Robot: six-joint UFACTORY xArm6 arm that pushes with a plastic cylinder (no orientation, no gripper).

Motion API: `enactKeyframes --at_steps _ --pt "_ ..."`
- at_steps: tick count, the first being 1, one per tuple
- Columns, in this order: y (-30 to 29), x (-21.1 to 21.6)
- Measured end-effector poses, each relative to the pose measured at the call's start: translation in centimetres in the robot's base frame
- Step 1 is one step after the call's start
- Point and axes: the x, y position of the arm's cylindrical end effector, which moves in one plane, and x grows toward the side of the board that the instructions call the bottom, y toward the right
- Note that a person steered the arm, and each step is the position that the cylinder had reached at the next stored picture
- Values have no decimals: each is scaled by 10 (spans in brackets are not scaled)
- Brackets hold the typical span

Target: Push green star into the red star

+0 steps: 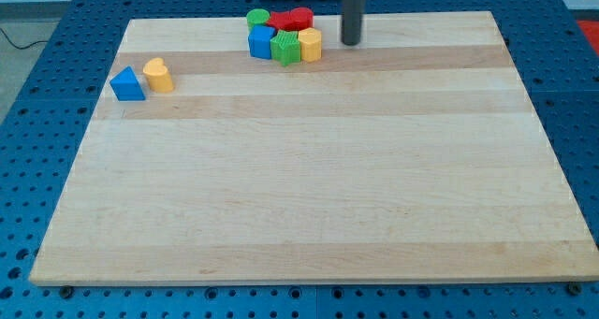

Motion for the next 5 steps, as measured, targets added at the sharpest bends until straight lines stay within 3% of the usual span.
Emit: enactKeyframes --at_steps 1,2,5 --pt "2 39" --pt "-35 58" --pt "-49 16"
